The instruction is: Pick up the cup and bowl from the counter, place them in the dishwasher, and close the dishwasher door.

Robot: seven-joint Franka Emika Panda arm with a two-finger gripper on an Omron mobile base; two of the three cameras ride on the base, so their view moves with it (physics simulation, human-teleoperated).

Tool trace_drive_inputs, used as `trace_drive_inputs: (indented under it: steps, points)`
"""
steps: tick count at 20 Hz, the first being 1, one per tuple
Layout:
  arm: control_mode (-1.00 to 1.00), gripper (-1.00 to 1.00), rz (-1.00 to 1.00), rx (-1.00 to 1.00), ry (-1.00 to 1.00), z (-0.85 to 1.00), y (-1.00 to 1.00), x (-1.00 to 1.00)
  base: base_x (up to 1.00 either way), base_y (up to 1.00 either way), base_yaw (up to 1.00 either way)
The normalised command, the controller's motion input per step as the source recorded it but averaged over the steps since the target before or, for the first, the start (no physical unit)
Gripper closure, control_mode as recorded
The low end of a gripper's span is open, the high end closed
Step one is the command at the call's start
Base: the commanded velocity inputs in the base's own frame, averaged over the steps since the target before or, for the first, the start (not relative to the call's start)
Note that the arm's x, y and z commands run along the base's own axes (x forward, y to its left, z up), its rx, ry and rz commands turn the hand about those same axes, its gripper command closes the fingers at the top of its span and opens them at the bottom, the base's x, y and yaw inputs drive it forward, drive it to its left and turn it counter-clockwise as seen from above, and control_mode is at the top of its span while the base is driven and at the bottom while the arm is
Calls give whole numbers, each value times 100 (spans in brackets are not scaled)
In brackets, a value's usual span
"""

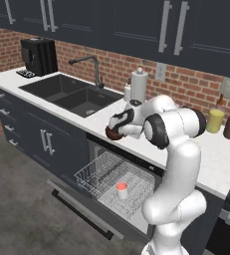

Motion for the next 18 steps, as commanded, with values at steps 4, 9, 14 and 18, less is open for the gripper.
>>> trace_drive_inputs:
  steps: [4, 9, 14, 18]
  points:
    - [-100, 100, -30, 0, -4, 23, 49, -100, 0, 0, 0]
    - [-100, 100, -36, 1, 0, 14, 61, -100, 0, 0, 0]
    - [-100, 100, -44, 10, 4, 3, 50, -100, 0, 0, 0]
    - [-100, 100, -45, 23, 2, 0, 25, -100, 0, 0, 0]
